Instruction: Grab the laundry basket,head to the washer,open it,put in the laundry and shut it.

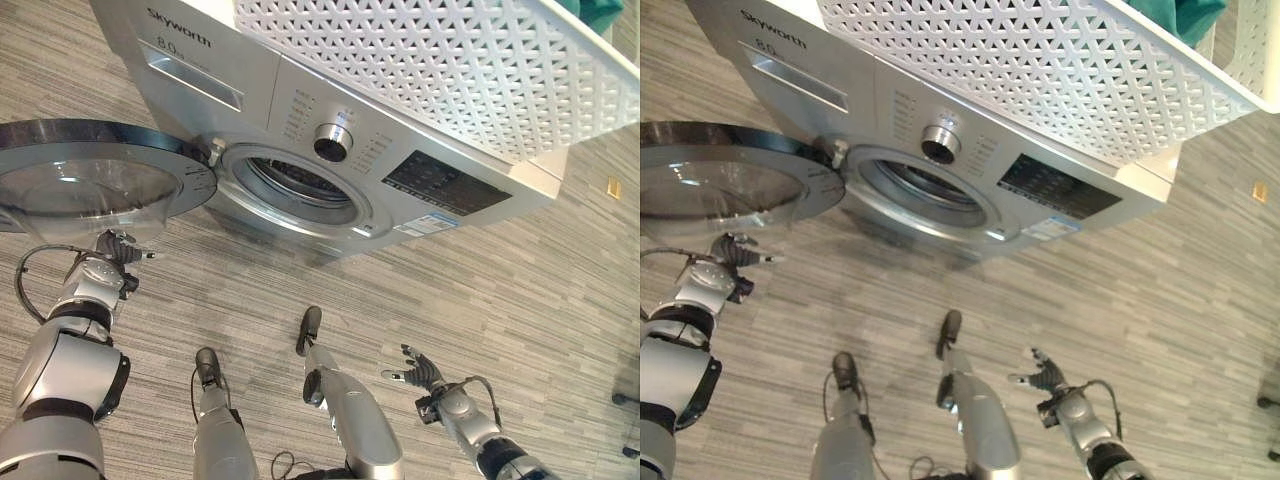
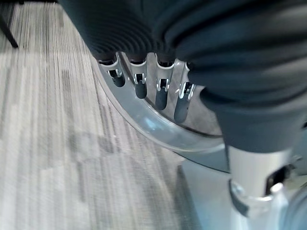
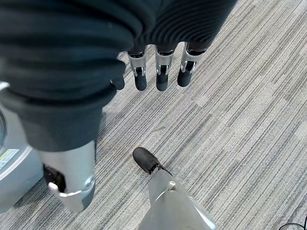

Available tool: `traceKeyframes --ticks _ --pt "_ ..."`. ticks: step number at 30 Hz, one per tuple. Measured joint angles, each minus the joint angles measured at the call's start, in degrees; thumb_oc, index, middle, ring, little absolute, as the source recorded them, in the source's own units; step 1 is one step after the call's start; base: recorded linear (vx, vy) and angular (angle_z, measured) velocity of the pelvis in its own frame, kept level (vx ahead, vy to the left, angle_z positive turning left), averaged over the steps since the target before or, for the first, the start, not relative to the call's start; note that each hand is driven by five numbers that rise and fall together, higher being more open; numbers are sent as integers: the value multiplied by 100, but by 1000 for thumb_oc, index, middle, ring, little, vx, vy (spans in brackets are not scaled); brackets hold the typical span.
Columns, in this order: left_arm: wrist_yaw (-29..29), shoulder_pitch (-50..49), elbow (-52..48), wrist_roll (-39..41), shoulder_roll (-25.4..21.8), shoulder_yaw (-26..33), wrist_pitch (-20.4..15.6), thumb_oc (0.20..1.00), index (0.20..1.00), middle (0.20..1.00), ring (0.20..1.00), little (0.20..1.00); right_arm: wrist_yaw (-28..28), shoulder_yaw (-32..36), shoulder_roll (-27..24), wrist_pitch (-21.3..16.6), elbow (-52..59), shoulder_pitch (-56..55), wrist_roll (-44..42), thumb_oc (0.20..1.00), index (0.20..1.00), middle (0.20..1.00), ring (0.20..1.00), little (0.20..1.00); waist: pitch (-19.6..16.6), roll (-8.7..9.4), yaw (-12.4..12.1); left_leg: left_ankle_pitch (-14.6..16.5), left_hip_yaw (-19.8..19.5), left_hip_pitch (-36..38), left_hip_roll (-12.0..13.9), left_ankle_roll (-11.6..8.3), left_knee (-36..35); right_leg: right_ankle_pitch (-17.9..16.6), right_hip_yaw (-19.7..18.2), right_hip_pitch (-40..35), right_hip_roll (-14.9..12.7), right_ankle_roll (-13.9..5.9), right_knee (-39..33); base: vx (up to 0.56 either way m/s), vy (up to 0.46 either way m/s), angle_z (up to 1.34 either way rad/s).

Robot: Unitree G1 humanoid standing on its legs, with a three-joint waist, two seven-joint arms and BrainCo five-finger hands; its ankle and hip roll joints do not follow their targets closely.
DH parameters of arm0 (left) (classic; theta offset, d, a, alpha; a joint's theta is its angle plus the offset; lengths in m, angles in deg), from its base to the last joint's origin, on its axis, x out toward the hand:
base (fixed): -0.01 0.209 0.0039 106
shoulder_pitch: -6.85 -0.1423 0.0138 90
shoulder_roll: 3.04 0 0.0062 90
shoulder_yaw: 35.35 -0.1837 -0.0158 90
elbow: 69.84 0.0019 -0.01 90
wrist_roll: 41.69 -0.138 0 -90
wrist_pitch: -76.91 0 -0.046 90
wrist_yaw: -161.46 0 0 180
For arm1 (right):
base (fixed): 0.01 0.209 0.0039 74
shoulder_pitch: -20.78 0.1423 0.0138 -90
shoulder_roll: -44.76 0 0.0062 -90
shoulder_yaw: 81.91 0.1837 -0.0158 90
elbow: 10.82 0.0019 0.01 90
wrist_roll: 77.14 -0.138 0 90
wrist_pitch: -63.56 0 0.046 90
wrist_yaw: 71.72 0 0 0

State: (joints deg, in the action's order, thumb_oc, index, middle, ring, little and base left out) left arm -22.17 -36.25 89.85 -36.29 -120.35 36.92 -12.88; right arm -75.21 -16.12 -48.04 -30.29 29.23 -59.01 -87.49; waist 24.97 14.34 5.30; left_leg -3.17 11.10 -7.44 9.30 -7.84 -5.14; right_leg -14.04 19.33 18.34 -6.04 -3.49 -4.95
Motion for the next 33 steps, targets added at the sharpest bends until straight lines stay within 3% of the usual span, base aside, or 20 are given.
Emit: traceKeyframes --ticks 1,3,4,6,7,8,9,10,12,17,20,25,26,27,29,31,32,33 --pt "6 -169 -151 148 9 111 -89 1000 1000 1000 1000 1000 -3 20 -1 8 -8 -3 0 1000 1000 1000 1000 1000 0 -1 -2 0 40 51 2 0 0 0 -8 -46 2 0 0 83 59 -8" --pt "1 -1389 -1640 634 -30 677 -167 1000 1000 1000 1000 1000 27 529 38 18 279 -239 -12 1000 1000 1000 1000 1000 -2 -38 -19 26 78 310 -39 -18 -8 33 -38 -252 10 45 0 145 110 -15" --pt "-1 -2126 -2383 826 113 829 -336 1000 1000 1000 1000 1000 39 865 18 6 483 -461 -67 1000 1000 1000 1000 1000 -55 -149 -56 67 116 455 -45 -31 -11 53 -92 -377 29 48 1 135 112 -28" --pt "-48 -3531 -3590 1193 718 1332 -582 1000 1000 1000 1000 1000 55 1644 46 -56 844 -1017 -437 1000 1000 1000 1000 1000 -283 -414 -193 219 271 781 -48 -31 -12 127 -243 -604 47 93 0 91 76 -31" --pt "-50 -3983 -3700 1349 1134 1379 -578 1000 1000 1000 1000 1000 56 1862 -32 -46 851 -1253 -592 1000 1000 1000 1000 1000 -528 -614 -234 288 266 823 -55 -4 -14 208 -264 -651 32 6 -1 183 219 -23" --pt "-81 -4630 -4111 1503 1765 1800 -607 1000 1000 1000 1000 1000 69 2301 -43 -58 844 -1497 -736 1000 1000 1000 1000 1000 -808 -762 -284 335 351 912 -76 14 -15 214 -324 -691 23 5 -2 127 188 -11" --pt "-95 -4891 -4192 1545 1876 1777 -599 1000 1000 1000 1000 1000 39 2352 -134 -19 877 -1565 -782 1000 1000 1000 1000 1000 -888 -848 -352 344 364 973 -109 28 -10 218 -321 -753 25 -1 1 213 298 -28" --pt "-49 -5545 -4763 1686 2026 1925 -620 1000 1000 1000 1000 1000 103 2857 -140 -5 1315 -1700 -957 1000 1000 1000 1000 1000 -948 -895 -325 394 434 1155 -143 97 -10 217 -476 -866 10 -3 -1 67 111 -29" --pt "46 -6062 -4765 1735 2100 1924 -661 1000 1000 1000 1000 1000 38 3369 -223 -90 1753 -1739 -1196 1000 1000 1000 1000 1000 -1130 -1000 -348 484 525 1343 -212 163 -9 267 -573 -998 -40 -75 -2 73 174 -26" --pt "347 -6306 -4301 1947 2182 1738 -534 1000 1000 1000 1000 1000 -180 3776 -508 -191 2386 -1501 -1612 1000 1000 1000 1000 1000 -1472 -925 -332 544 565 1474 -514 310 1 189 -778 -1045 -248 -226 -3 21 197 -13" --pt "526 -6151 -3632 1879 2419 1146 -341 1000 1000 1000 1000 1000 -535 3978 -857 -250 3491 -1094 -1765 1000 1000 1000 1000 1000 -1505 -908 -293 591 604 1557 -815 513 27 112 -827 -1143 -605 -341 -2 -8 140 -4" --pt "626 -6028 -3261 1772 2499 787 -241 1000 1000 1000 1000 1000 -1020 4154 -1062 -691 4615 -959 -1796 1000 1000 1000 1000 1000 -1724 -753 -351 730 197 1409 -1061 778 375 344 -726 -1147 -1009 -546 491 32 74 47" --pt "629 -6022 -3260 1647 2432 764 -215 1000 1000 1000 1000 1000 -1131 4158 -1169 -710 4807 -887 -1759 1000 1000 1000 1000 1000 -1756 -629 -468 860 42 1285 -1108 855 645 449 -743 -1147 -1102 -611 763 122 34 61" --pt "633 -6012 -3260 1640 2414 761 -190 1000 1000 1000 1000 1000 -1170 4163 -1261 -711 4919 -856 -1691 1000 1000 1000 1000 1000 -1754 -628 -468 940 -54 1230 -1115 872 804 460 -765 -1148 -1149 -596 922 98 14 62" --pt "648 -6016 -3292 1618 2386 739 -109 1000 1000 1000 1000 1000 -1203 4178 -1542 -731 5006 -662 -1552 1000 1000 1000 1000 1000 -1721 -704 -490 1078 -209 1190 -1075 910 1052 453 -800 -1129 -1183 -599 1251 96 -11 45" --pt "675 -5999 -3344 1599 2303 611 -97 1000 1000 1000 1000 1000 -1268 4180 -2511 -779 4938 -194 -1389 1000 1000 1000 1000 1000 -1678 -899 -455 1144 -450 1125 -1007 950 1226 458 -888 -1003 -1177 -644 1595 183 -71 54" --pt "676 -6005 -3355 1597 2210 609 -94 1000 1000 1000 1000 1000 -1274 4202 -2675 -780 4937 -19 -1348 1000 1000 1000 1000 1000 -1698 -792 -485 1161 -488 1123 -1001 949 1246 461 -923 -1049 -1164 -665 1515 226 -97 29" --pt "687 -6027 -3367 1594 2168 600 -95 1000 1000 1000 1000 1000 -1287 4071 -2957 -760 4840 247 -1336 1000 1000 1000 1000 1000 -1675 -822 -564 1201 -509 1112 -1006 953 1279 541 -941 -1057 -1202 -793 1446 132 -43 -1"
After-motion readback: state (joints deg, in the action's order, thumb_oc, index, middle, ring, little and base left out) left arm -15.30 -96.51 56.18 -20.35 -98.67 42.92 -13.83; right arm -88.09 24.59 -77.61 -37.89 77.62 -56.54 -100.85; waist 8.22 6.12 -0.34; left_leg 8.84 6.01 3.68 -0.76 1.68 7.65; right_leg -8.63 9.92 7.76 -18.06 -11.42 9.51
